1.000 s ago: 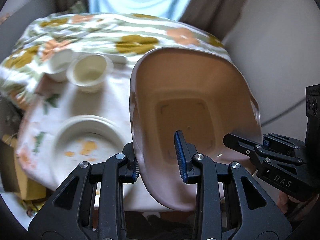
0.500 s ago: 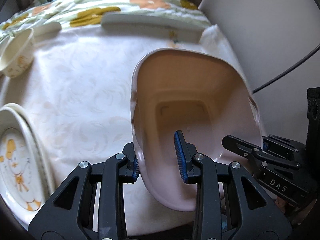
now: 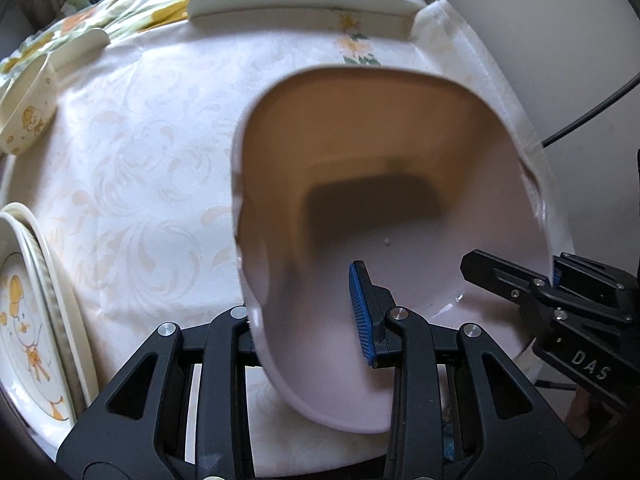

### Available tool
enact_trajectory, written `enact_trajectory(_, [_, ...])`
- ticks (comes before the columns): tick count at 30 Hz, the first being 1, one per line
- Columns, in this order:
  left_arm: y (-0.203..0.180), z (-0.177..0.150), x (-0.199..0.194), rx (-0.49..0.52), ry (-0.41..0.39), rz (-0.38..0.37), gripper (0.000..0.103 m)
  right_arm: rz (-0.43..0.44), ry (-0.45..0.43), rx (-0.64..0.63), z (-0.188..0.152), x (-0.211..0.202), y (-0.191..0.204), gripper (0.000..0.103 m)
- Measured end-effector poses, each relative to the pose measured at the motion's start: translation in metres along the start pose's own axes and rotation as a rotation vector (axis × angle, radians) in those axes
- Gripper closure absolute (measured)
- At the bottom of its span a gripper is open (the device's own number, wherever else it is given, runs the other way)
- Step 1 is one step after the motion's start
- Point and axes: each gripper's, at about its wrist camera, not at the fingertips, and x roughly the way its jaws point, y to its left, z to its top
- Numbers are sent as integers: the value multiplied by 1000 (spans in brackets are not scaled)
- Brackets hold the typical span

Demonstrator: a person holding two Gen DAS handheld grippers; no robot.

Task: Organize plates and bowls

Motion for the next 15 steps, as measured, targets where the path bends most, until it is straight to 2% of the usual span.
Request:
enact_trajectory(1, [0,2,1,4,-2,6,75,11,-2,23,0,1,-3,85])
enact_trajectory(2, [-1,3,1,11,-5,10,75,19,-8,45,-1,1,-6,79])
enact_trajectory(3, [-2,2,2,18,-5,12,75,30,-16,75,-1,2,-10,65])
enact_trajectory(5, [-5,3,3,31,-5,18,72,61,-30,129,-2,2,-17,52])
enact_trajectory(7, [-6,4,4,35,-3,11,68,103,-32,187,-3,3,-24,52])
enact_trajectory(9, [-6,4,3,36,-2,12,56,131,-39,228,-4,3,-30,52])
enact_trajectory(10, [-6,4,4,36,-3,18,37,139,-40,237,-5,2,-31,52])
enact_trajectory(11, [-6,4,3,35,-11,26,23,142,-42,242,-5,2,-32,52])
enact_trajectory(15, [-5,4,-2,32,-30,30,23,115,-62,225,-6,-7,-29,52])
